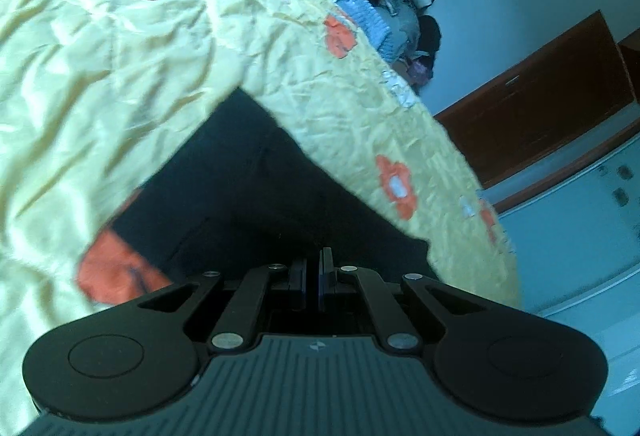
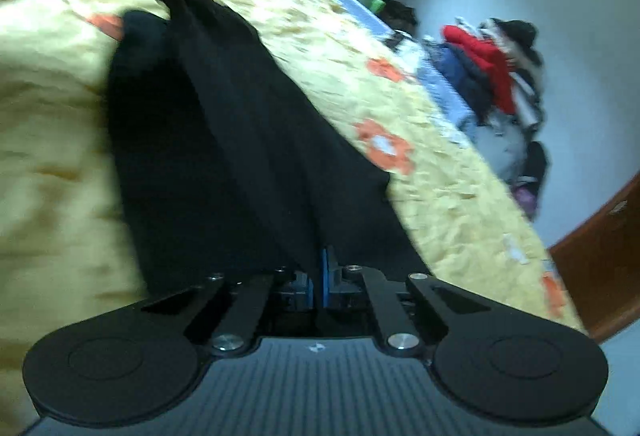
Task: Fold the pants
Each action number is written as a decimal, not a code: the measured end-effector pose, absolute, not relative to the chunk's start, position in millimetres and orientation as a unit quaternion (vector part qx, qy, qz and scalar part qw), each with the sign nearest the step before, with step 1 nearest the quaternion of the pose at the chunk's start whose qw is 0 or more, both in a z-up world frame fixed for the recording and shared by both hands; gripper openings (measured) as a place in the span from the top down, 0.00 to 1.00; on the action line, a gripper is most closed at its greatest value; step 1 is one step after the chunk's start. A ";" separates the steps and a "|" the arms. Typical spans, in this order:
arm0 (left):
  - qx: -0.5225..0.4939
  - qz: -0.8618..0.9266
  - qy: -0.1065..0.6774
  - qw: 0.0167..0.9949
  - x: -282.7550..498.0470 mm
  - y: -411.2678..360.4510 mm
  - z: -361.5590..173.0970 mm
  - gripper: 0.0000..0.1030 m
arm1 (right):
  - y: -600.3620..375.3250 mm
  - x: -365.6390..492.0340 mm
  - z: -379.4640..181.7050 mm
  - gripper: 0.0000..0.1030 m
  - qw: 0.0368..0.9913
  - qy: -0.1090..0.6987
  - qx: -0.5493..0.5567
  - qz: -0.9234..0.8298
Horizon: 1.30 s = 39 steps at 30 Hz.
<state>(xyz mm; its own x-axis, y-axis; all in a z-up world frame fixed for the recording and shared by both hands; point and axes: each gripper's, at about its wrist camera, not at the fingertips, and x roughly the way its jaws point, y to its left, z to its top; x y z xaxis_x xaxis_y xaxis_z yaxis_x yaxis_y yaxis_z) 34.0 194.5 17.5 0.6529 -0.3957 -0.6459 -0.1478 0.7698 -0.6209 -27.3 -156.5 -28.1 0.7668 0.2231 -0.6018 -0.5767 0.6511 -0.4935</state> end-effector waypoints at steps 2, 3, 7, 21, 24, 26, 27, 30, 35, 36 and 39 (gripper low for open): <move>-0.311 -0.064 0.416 0.852 27.8 196.5 12.7 0.95 | -154.5 -44.6 -22.8 0.96 0.871 0.258 -0.333 0.253; -0.302 -0.056 0.422 0.853 26.2 196.8 8.6 0.95 | -151.5 -50.1 -23.0 0.96 0.868 0.263 -0.328 0.264; -0.291 -0.045 0.452 0.842 26.2 196.0 -9.4 0.95 | -140.0 -55.8 -36.4 0.96 0.858 0.276 -0.334 0.277; -0.192 -0.028 0.458 0.868 -5.7 189.3 14.5 0.84 | -190.4 -75.6 -2.7 0.93 0.890 0.291 -0.196 0.292; -0.167 -0.032 0.435 0.884 -12.6 172.8 28.0 0.84 | -213.9 -68.6 4.0 0.92 0.921 0.267 -0.131 0.250; -0.148 -0.062 0.424 0.892 -9.6 149.6 34.3 0.79 | -218.1 -55.3 -7.5 0.92 0.926 0.287 -0.127 0.211; -0.140 -0.081 0.420 0.893 -7.9 136.1 36.2 0.76 | -219.1 -49.7 -17.0 0.92 0.919 0.310 -0.125 0.207; -0.110 -0.146 0.404 0.896 -4.1 90.2 35.8 0.57 | -224.0 -56.9 -29.2 0.92 0.913 0.330 -0.111 0.213; -0.040 -0.212 0.390 0.895 -5.4 12.4 10.7 0.54 | -301.4 -85.2 -10.3 0.92 0.951 0.279 0.034 0.130; -0.033 -0.222 0.388 0.894 -6.0 1.3 2.4 0.54 | -325.6 -89.3 -9.6 0.91 0.955 0.274 0.067 0.088; 0.000 -0.212 0.382 0.899 -8.9 -22.8 -17.8 0.54 | -398.1 -99.7 -13.0 0.87 0.950 0.248 0.192 0.003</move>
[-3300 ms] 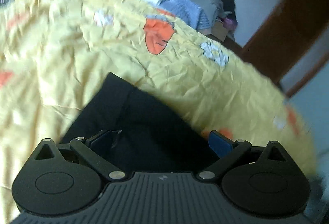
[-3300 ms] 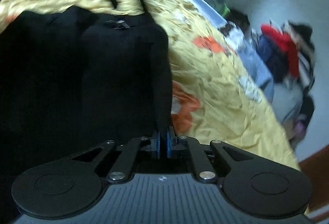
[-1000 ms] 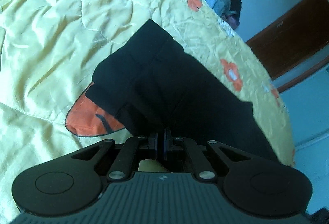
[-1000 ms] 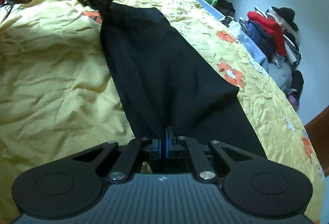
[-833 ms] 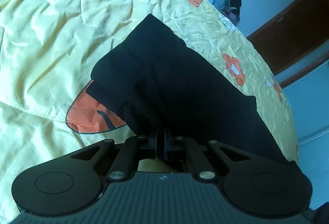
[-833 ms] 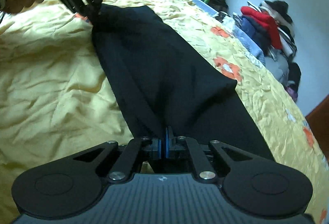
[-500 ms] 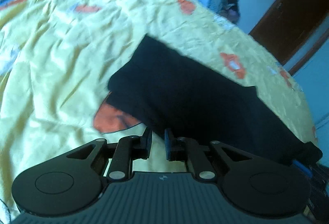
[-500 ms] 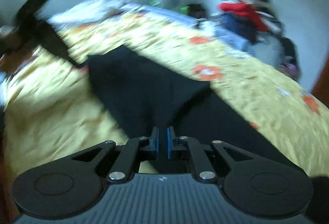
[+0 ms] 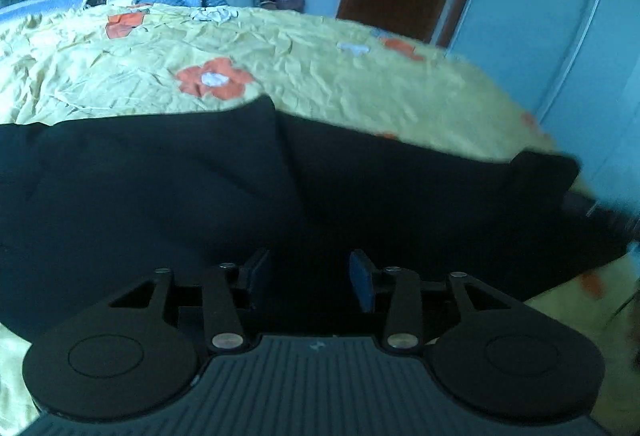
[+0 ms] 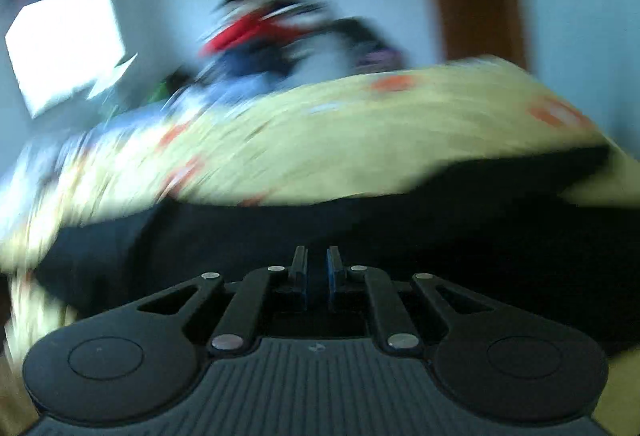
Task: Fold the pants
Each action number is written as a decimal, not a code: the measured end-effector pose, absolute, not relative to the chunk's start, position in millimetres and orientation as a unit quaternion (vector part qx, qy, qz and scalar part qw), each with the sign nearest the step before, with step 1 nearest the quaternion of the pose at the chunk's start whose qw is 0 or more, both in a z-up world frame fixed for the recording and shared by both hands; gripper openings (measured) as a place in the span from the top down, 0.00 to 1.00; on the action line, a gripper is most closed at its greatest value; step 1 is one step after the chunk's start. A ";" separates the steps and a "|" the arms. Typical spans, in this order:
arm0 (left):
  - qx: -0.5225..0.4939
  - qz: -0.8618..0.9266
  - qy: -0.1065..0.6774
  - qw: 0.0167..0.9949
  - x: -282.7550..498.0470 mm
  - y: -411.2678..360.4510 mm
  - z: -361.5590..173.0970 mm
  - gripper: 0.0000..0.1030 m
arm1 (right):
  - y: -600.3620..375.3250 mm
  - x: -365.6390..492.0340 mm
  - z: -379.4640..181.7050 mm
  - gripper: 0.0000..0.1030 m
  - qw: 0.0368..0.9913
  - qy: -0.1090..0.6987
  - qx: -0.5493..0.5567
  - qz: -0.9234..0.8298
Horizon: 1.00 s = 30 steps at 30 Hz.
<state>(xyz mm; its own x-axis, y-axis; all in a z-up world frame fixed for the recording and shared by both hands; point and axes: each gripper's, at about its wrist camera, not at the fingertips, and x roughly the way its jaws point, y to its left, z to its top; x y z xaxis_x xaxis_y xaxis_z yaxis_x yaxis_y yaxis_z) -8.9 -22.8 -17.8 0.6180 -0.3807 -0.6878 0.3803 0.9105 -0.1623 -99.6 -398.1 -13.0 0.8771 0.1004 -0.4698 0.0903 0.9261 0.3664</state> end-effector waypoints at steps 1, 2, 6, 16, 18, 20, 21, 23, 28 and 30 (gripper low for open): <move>0.009 -0.205 0.371 0.906 -11.4 -26.4 -22.5 0.53 | -421.1 -100.7 -15.4 0.75 0.941 0.239 0.237 -0.017; 0.021 -0.198 0.358 0.912 -14.0 -30.3 -25.1 0.52 | -445.1 -101.8 -19.7 0.56 0.929 0.228 0.289 -0.037; 0.057 -0.184 0.325 0.926 -26.0 -42.7 -33.8 0.45 | -501.5 -92.6 -39.3 0.26 0.884 0.187 0.425 -0.047; 0.096 -0.163 0.284 0.940 -33.9 -56.9 -43.9 0.22 | -517.5 -28.2 -16.5 0.13 0.855 0.204 0.477 0.022; 0.089 -0.163 0.288 0.940 -32.6 -54.7 -44.1 0.20 | -514.1 6.0 -8.5 0.10 0.853 0.211 0.474 0.058; 0.087 -0.163 0.289 0.939 -32.4 -53.7 -44.1 0.18 | -508.8 39.7 -4.3 0.10 0.855 0.213 0.468 0.073; 0.088 -0.163 0.289 0.939 -33.2 -53.7 -44.0 0.18 | -506.1 56.5 -2.3 0.10 0.856 0.221 0.460 0.076; 0.089 -0.163 0.289 0.939 -32.1 -54.2 -44.2 0.17 | -501.3 70.2 7.3 0.11 0.874 0.229 0.426 0.047; 0.087 -0.165 0.290 0.939 -31.7 -54.1 -44.5 0.16 | -504.2 18.8 32.2 0.11 0.912 0.137 0.385 0.008; 0.086 -0.165 0.291 0.938 -30.8 -54.2 -44.8 0.16 | -514.1 -6.8 32.5 0.11 0.913 0.128 0.387 -0.014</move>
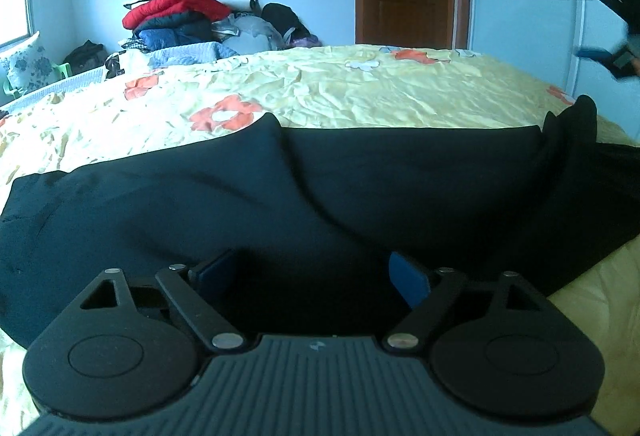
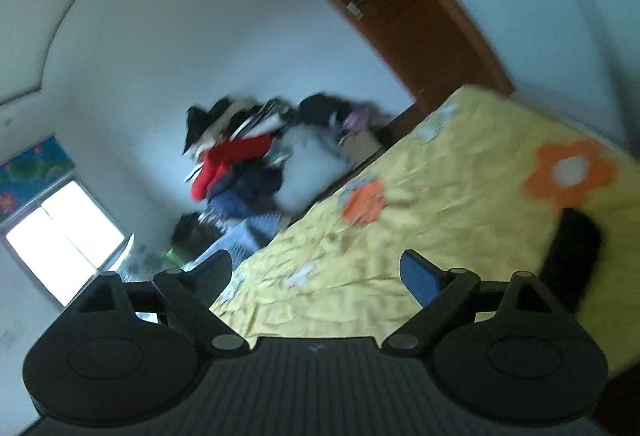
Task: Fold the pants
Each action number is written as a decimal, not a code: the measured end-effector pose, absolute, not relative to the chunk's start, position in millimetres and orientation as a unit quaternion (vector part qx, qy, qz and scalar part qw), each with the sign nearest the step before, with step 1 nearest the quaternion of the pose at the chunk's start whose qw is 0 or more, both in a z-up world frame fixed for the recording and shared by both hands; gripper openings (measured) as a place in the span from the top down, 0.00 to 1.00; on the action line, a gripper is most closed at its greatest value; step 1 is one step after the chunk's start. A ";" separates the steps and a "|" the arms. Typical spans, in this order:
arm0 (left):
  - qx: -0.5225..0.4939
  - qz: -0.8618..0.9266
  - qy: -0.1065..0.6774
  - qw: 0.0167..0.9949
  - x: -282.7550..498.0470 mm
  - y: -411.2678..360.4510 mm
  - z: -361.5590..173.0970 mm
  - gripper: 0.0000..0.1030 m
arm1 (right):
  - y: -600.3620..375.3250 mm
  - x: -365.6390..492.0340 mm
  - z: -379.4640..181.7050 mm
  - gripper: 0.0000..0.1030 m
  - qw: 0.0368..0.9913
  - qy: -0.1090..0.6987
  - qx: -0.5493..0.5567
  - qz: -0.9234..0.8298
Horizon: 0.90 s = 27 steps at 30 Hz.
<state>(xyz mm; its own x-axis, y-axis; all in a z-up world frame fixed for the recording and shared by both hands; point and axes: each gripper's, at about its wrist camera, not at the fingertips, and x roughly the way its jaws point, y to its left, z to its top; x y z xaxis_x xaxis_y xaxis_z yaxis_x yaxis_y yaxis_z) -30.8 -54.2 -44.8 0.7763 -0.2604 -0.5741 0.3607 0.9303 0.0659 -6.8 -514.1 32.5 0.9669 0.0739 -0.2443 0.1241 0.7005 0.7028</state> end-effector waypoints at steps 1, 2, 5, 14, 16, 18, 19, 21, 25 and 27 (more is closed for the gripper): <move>0.086 -0.166 0.291 0.938 -30.4 -54.2 -44.8 0.16 | -519.8 -16.0 29.8 0.10 0.910 0.132 0.393 -0.031; 0.085 -0.166 0.291 0.938 -30.3 -54.3 -45.2 0.16 | -527.0 -24.3 26.5 0.10 0.903 0.147 0.399 -0.055; 0.086 -0.166 0.291 0.938 -30.2 -54.4 -45.5 0.15 | -543.6 -34.5 6.0 0.08 0.882 0.202 0.412 -0.109; 0.086 -0.166 0.291 0.938 -30.3 -54.3 -45.6 0.15 | -517.3 53.3 15.9 0.09 0.842 0.202 0.492 0.086; 0.085 -0.166 0.291 0.938 -30.2 -54.1 -45.6 0.15 | -508.2 68.6 34.1 0.08 0.864 0.192 0.456 0.090; 0.083 -0.167 0.292 0.938 -30.2 -53.3 -46.0 0.14 | -508.3 68.7 40.8 0.08 0.884 0.194 0.422 0.046; 0.082 -0.168 0.292 0.938 -30.0 -53.0 -46.1 0.14 | -511.3 64.2 38.6 0.08 0.888 0.191 0.419 0.022; 0.082 -0.168 0.292 0.938 -29.9 -52.8 -46.2 0.14 | -517.8 50.5 26.7 0.08 0.883 0.177 0.435 0.014; 0.082 -0.168 0.292 0.938 -29.8 -52.8 -46.2 0.13 | -518.2 52.2 -4.5 0.08 0.845 0.233 0.477 0.063; 0.082 -0.168 0.292 0.938 -29.8 -52.9 -46.2 0.13 | -510.2 61.8 -13.5 0.07 0.834 0.263 0.479 0.076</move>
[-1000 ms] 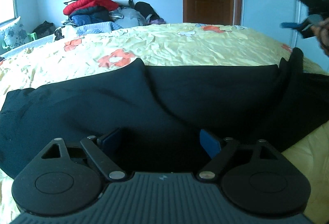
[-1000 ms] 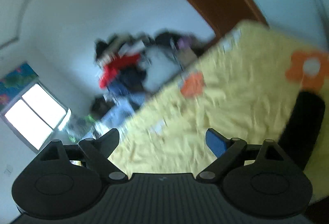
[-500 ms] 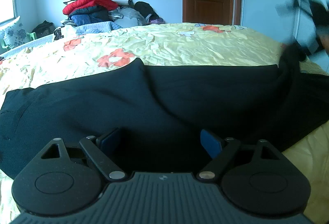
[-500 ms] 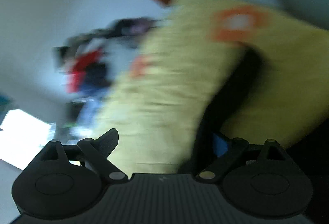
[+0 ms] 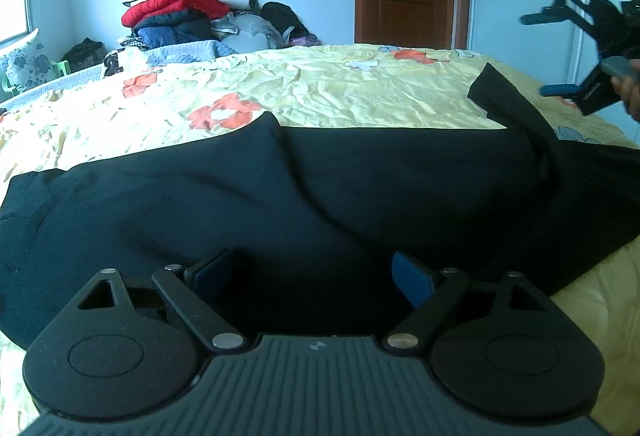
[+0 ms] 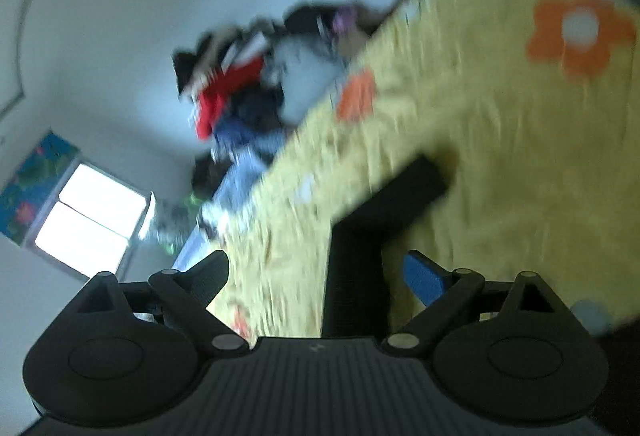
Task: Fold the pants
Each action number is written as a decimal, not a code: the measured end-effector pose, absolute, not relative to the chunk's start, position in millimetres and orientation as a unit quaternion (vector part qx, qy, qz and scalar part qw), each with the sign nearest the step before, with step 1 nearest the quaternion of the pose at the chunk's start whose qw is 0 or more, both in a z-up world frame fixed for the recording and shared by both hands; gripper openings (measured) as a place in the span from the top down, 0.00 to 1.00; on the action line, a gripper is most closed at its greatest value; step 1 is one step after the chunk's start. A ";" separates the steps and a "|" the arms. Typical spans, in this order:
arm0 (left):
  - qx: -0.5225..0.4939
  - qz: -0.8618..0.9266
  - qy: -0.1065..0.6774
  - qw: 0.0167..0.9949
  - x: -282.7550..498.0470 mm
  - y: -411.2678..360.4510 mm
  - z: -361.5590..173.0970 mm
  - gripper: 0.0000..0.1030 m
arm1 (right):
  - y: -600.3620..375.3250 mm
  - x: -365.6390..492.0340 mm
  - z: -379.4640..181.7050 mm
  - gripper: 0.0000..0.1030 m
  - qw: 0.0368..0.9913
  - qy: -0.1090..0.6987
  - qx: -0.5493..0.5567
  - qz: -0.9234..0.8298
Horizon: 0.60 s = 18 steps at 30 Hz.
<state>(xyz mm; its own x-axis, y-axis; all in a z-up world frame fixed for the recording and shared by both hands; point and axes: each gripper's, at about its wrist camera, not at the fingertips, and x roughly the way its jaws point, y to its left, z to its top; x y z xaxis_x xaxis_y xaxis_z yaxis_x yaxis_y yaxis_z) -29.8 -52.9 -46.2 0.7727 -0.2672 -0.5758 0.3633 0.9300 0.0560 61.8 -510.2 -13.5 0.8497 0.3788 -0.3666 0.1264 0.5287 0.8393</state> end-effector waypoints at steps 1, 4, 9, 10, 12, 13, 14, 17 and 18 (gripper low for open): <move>0.082 -0.168 0.292 0.938 -29.8 -52.9 -46.2 0.13 | -505.5 65.7 -13.8 0.07 0.833 0.266 0.477 0.087; 0.082 -0.168 0.292 0.938 -29.6 -52.6 -46.2 0.12 | -484.5 98.7 -16.9 0.03 0.823 0.295 0.482 0.061; 0.082 -0.168 0.293 0.938 -29.6 -52.8 -46.3 0.12 | -406.9 143.0 27.9 0.05 0.824 0.302 0.402 0.263; 0.082 -0.169 0.293 0.938 -29.6 -52.6 -46.4 0.12 | -401.6 141.3 39.9 0.05 0.839 0.283 0.379 0.271; 0.080 -0.171 0.293 0.937 -29.2 -52.6 -46.9 0.11 | -411.4 135.6 52.6 0.04 0.868 0.242 0.355 0.249; 0.080 -0.172 0.293 0.937 -29.0 -52.5 -47.0 0.11 | -422.2 132.0 51.5 0.04 0.877 0.238 0.358 0.216; 0.080 -0.172 0.294 0.937 -28.8 -52.5 -47.2 0.10 | -436.0 129.5 45.3 0.03 0.880 0.250 0.369 0.165; 0.080 -0.174 0.294 0.936 -28.5 -52.3 -47.1 0.10 | -461.7 123.3 15.6 0.02 0.858 0.295 0.408 0.103; 0.080 -0.174 0.294 0.936 -28.5 -52.5 -46.9 0.10 | -466.1 119.1 4.3 0.02 0.846 0.300 0.427 0.107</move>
